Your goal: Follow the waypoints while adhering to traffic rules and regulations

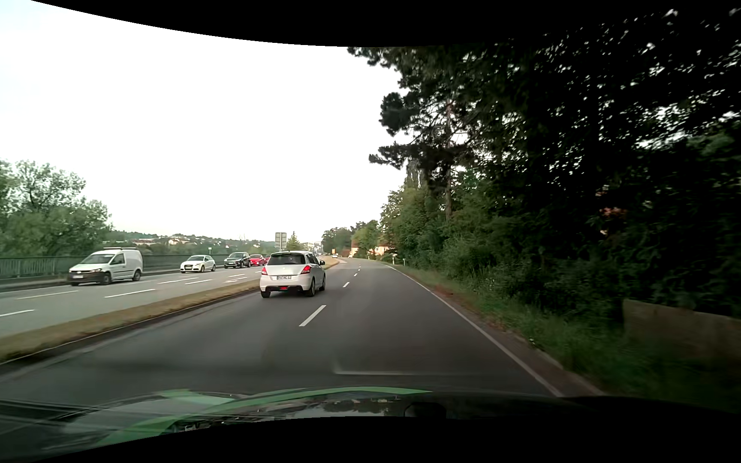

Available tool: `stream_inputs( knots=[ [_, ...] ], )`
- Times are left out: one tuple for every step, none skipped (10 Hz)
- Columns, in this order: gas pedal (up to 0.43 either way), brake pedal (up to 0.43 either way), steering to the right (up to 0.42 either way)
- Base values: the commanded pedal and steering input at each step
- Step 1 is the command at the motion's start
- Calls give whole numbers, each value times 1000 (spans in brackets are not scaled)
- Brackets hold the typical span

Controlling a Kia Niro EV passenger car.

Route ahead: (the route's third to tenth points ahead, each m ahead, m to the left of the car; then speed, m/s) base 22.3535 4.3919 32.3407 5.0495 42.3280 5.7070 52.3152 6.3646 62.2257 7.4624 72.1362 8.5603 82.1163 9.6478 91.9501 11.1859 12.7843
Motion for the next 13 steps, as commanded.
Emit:
stream_inputs(
  knots=[
    [240,0,-16],
    [228,0,-15],
    [220,0,-13],
    [220,0,-12],
    [220,0,-12],
    [220,0,-10],
    [220,0,-10],
    [220,0,-10],
    [220,0,-10],
    [220,0,-10],
    [220,0,-11],
    [220,0,-11],
    [220,0,-11]
  ],
)
